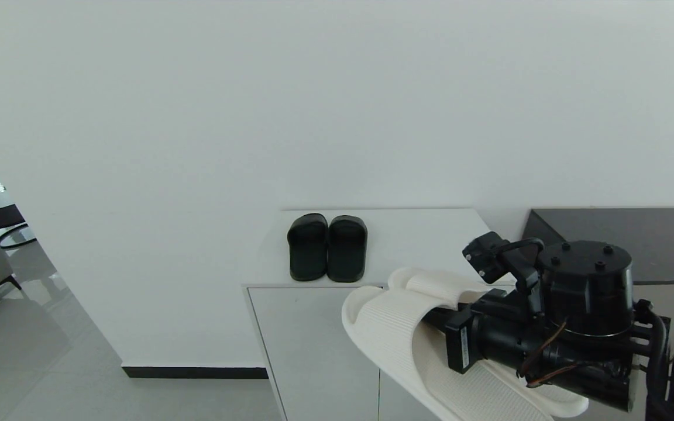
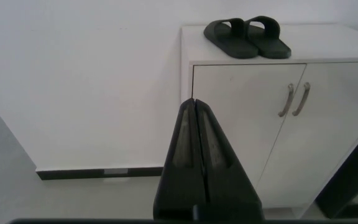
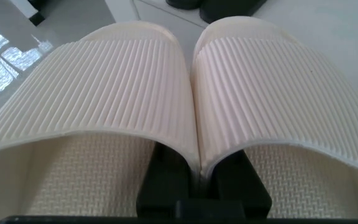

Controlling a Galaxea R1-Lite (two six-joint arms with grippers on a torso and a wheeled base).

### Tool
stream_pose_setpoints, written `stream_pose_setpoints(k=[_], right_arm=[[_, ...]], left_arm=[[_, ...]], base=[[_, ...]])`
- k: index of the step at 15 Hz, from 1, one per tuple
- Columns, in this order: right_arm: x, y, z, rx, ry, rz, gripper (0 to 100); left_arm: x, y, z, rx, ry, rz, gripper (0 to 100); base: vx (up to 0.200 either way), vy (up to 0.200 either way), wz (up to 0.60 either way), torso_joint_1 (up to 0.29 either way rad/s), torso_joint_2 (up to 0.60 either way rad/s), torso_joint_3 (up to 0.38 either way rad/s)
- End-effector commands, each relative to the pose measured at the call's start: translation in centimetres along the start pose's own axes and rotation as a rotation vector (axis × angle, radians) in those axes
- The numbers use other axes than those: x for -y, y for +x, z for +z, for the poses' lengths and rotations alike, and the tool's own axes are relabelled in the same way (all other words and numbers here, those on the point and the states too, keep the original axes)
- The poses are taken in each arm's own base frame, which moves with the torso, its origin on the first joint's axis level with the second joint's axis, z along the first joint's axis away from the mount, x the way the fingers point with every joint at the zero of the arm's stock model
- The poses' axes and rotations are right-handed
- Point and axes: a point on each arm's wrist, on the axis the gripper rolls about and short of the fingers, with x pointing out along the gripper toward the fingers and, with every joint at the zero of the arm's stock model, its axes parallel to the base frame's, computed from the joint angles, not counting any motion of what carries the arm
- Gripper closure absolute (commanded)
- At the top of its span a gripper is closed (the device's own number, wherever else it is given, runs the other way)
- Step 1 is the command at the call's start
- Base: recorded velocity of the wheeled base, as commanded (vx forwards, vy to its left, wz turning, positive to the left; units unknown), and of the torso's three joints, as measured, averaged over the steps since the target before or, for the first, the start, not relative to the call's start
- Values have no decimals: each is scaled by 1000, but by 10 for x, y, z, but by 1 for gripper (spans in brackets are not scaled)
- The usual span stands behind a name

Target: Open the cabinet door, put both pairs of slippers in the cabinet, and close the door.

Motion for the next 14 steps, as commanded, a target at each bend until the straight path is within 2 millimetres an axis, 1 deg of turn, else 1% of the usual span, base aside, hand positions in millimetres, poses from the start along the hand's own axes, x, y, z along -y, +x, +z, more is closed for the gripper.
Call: stream_pose_setpoints(k=[1, 6, 8, 14], right_arm=[[1, 0, -4, 5, 0, 3, 100], [3, 1, -7, 6, 1, 6, 100], [8, 1, -10, -3, 3, -12, 100], [10, 0, -11, -5, 2, -19, 100]], left_arm=[[0, 0, 0, -2, 0, 0, 100], [0, 0, 0, -2, 0, 0, 100], [0, 0, 0, -2, 0, 0, 100], [0, 0, 0, -2, -2, 0, 100]], base=[[0, 0, 0, 0, 0, 0], [0, 0, 0, 0, 0, 0], [0, -200, 0, 7, 0, 2], [0, -200, 0, 4, 3, 3]])
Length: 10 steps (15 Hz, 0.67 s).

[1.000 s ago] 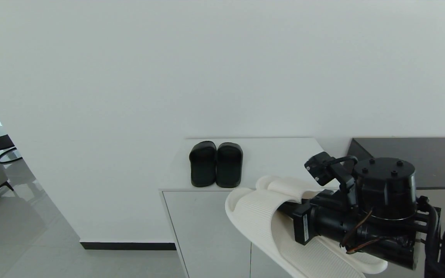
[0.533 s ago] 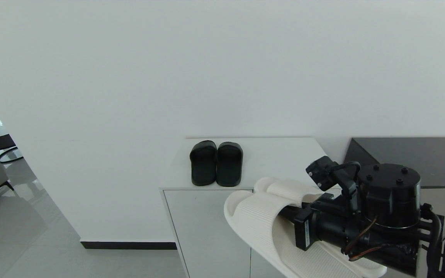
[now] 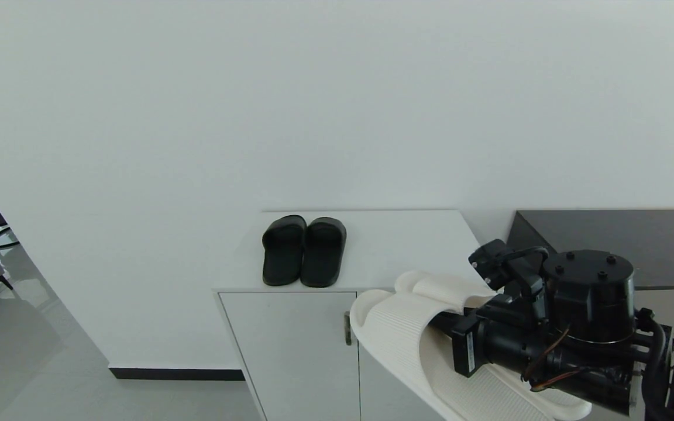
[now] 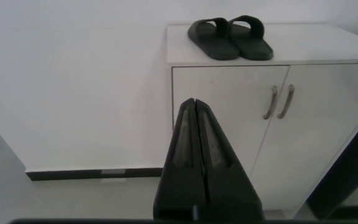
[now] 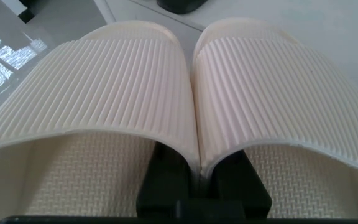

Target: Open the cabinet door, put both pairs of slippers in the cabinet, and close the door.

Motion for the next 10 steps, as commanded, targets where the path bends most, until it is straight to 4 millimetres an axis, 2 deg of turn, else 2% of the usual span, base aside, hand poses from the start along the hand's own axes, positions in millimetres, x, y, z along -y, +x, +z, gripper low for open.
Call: stream_pose_setpoints(k=[1, 3, 10], right_arm=[[1, 0, 0, -1, 2, -1, 100], [1, 1, 0, -2, 3, -3, 100], [1, 0, -2, -8, 3, -4, 100]], left_arm=[[0, 0, 0, -1, -3, 1, 100], [0, 0, 0, -1, -6, 1, 100], [0, 0, 0, -1, -6, 1, 100]], base=[[0, -200, 0, -2, 2, -2], [0, -200, 0, 2, 0, 0], [0, 0, 0, 0, 0, 0]])
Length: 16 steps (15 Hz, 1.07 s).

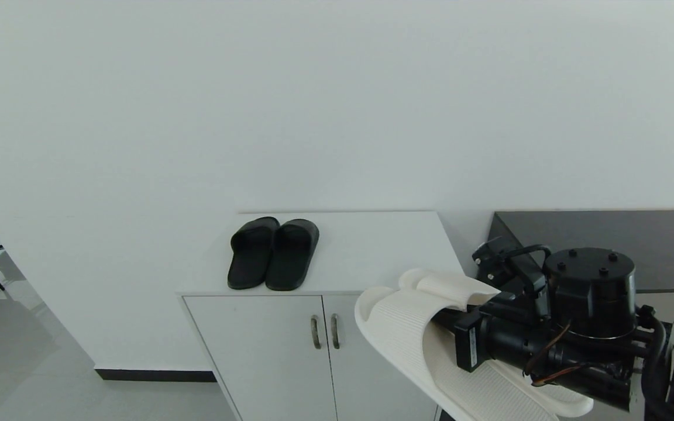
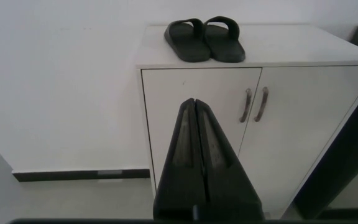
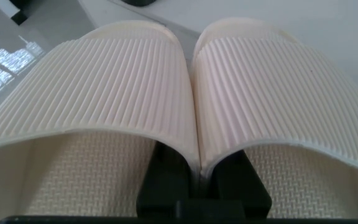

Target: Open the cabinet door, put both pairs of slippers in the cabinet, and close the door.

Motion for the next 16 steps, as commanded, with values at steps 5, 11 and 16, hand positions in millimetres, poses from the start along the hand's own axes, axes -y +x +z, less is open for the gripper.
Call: stream_pose_setpoints(k=[5, 11, 16], right_arm=[[1, -2, -6, -23, -3, 2, 100], [1, -5, -11, 13, -11, 35, 100], [5, -13, -20, 33, -40, 75, 100]], left_arm=[[0, 0, 0, -2, 0, 0, 100], [0, 0, 0, -2, 0, 0, 100], [0, 0, 0, -2, 1, 1, 100]], base=[[0, 0, 0, -13, 23, 12], [0, 0, 0, -175, 352, 175], [0, 0, 0, -241, 481, 248]])
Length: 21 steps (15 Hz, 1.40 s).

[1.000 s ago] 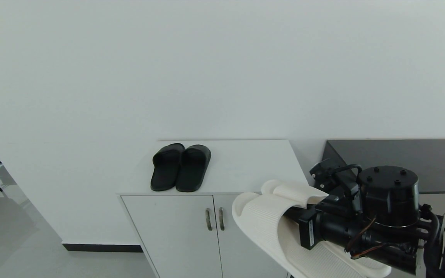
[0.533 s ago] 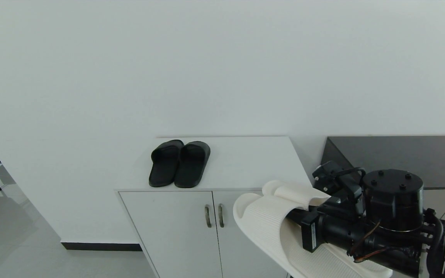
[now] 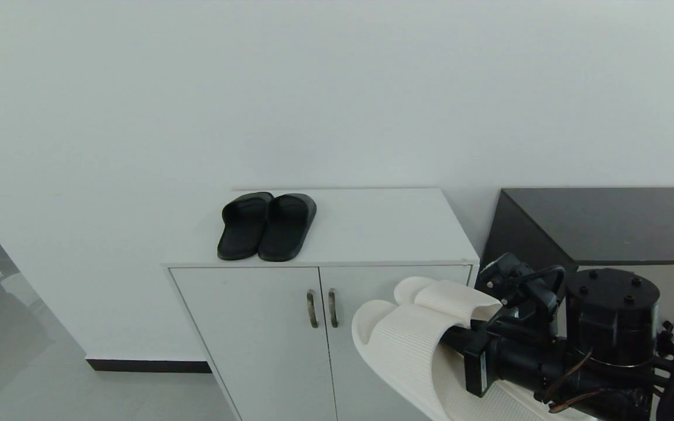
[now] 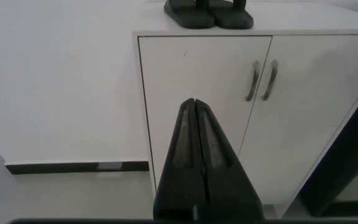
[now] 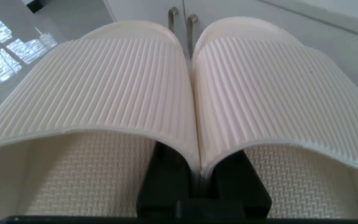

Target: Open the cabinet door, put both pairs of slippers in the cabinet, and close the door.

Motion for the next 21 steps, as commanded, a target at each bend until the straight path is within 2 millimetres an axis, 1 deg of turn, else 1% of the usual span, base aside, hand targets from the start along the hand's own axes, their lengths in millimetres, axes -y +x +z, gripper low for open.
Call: stream_pose_setpoints(k=[1, 6, 7, 11, 13, 14, 15, 16, 18, 19, 21], right_arm=[[1, -4, -5, 5, 0, 18, 100], [1, -4, -8, 1, -1, 31, 100], [1, -3, -9, -4, -1, 31, 100], [2, -2, -11, -12, 0, 30, 100], [2, -1, -12, -16, -1, 32, 100], [2, -1, -12, -18, -1, 32, 100], [2, 0, -13, -21, 0, 31, 100], [2, 0, -14, -24, -4, 32, 100], [2, 0, -14, -22, -21, 33, 100], [2, -2, -14, -24, -21, 34, 100], [1, -1, -15, -22, -21, 52, 100]], left_arm=[[0, 0, 0, -2, 1, 0, 100], [0, 0, 0, -2, 4, 0, 100], [0, 0, 0, 0, 4, 0, 0], [0, 0, 0, -2, 13, -1, 0], [0, 0, 2, 9, 88, 1, 0], [0, -4, 19, 69, 90, -6, 0], [0, -5, 36, 90, 75, -22, 0], [1, 3, 70, 60, 11, -93, 0], [4, 19, 82, -22, 8, -207, 0], [7, 32, 88, -79, -2, -316, 0], [9, 54, 96, -134, -18, -440, 0]], base=[[0, 0, 0, -271, 540, 286], [0, 0, 0, -268, 541, 273], [0, 0, 0, -256, 525, 266], [0, 0, 0, -257, 516, 259], [0, 0, 0, -239, 493, 249], [0, 0, 0, -237, 491, 237], [0, 0, 0, -237, 481, 242], [0, 0, 0, -227, 486, 237], [0, 0, 0, -232, 474, 241], [0, 0, 0, -227, 476, 232], [0, 0, 0, -229, 469, 224]])
